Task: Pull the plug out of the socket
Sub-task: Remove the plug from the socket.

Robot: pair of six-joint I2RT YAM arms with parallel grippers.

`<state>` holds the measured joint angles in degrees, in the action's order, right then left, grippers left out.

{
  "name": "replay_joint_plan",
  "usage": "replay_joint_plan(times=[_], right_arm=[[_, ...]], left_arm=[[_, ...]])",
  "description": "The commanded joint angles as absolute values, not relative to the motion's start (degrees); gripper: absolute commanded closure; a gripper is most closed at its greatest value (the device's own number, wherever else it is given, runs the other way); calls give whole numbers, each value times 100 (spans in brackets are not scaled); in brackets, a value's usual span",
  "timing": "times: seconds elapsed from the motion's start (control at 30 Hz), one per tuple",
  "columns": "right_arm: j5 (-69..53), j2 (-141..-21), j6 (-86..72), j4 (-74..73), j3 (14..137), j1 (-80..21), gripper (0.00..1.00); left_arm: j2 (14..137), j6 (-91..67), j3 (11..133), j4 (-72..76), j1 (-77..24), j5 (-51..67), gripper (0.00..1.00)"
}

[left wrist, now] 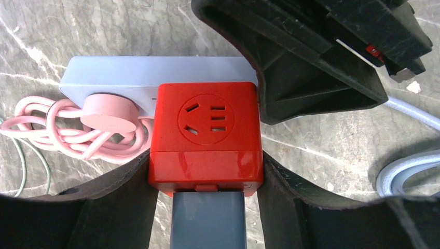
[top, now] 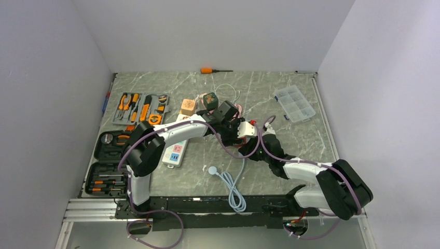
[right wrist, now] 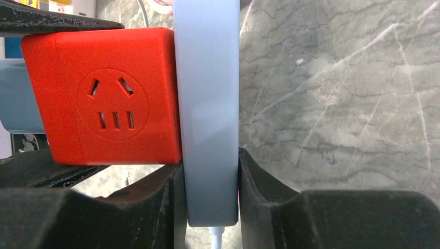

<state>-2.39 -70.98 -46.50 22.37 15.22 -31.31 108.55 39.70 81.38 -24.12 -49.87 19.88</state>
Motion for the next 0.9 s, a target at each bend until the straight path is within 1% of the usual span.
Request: replay_joint_plan(times=[0.0, 0.07, 0.27, 0.4, 0.53, 0.73, 0.87], right_arm=[[-1, -7365, -4623, 2235, 1652, -2938, 85], [258, -7370, -4597, 2147, 1652, -2918, 92], [1000, -7049, -4406, 1532, 1678, -2898, 100], [1371, -6902, -4335, 955, 1818, -2905, 100], [1395, -6782, -4451, 700, 1889, -2918, 100], [1134, -6467, -4378, 1025, 1684, -2914, 100], [754, -6198, -4229, 1346, 1527, -2916, 100]], left_arm=[[10119, 3843, 8375, -2373, -4924, 2303, 100], [10019, 3878, 8311, -2433, -4858, 2280, 100], [9633, 4145, 7851, -2574, -4581, 2221, 100], [9446, 4454, 7633, -2716, -4410, 2226, 100], [9341, 4602, 7474, -2814, -4282, 2258, 100], [9306, 4623, 7207, -2732, -4340, 2374, 100], [9370, 4976, 6944, -2760, -4571, 2303, 99]])
